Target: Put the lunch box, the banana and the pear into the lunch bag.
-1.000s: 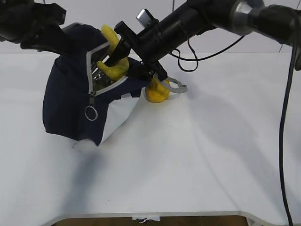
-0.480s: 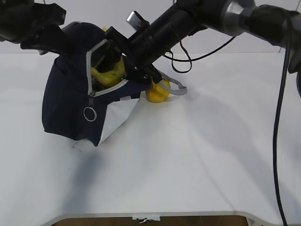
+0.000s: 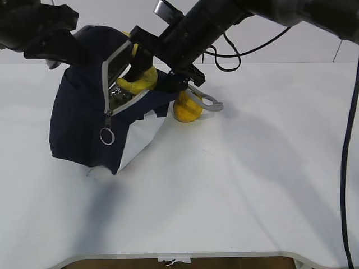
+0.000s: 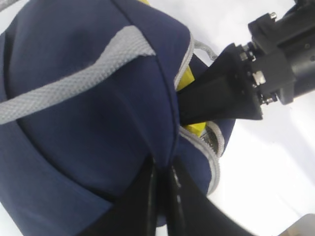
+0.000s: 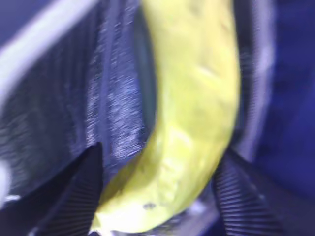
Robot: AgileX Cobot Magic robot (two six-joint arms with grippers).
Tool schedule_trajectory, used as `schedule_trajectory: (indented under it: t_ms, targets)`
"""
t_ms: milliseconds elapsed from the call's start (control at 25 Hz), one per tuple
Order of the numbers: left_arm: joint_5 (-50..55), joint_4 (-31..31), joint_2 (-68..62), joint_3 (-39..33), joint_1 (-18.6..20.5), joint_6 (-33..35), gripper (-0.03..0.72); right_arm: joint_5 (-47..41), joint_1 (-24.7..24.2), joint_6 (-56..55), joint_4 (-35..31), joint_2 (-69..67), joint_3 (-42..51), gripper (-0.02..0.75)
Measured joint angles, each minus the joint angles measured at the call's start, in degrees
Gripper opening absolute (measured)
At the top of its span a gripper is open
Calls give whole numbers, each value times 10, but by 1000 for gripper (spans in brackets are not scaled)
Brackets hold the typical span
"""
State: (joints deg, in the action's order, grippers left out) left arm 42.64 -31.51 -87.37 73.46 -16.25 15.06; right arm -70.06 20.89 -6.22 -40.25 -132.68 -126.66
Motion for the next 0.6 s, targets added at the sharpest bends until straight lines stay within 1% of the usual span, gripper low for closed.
schedule_trajectory:
  t_ms: [200, 240, 280, 360, 520, 600]
  targets:
    - [0, 0, 0, 0, 0, 0, -2, 0, 6, -1, -6, 0, 0, 516]
    - [0, 0, 0, 0, 0, 0, -2, 0, 8, -1, -10, 0, 0, 541]
    - [0, 0, 0, 0, 0, 0, -2, 0, 10, -1, -12, 0, 0, 545]
    - [0, 0, 0, 0, 0, 0, -2, 0, 13, -1, -21, 0, 0, 585]
    - [0, 0, 0, 0, 0, 0, -2, 0, 15, -1, -20, 3, 0, 606]
    - [0, 1, 0, 0, 0, 0, -2, 0, 15, -1, -2, 10, 0, 609]
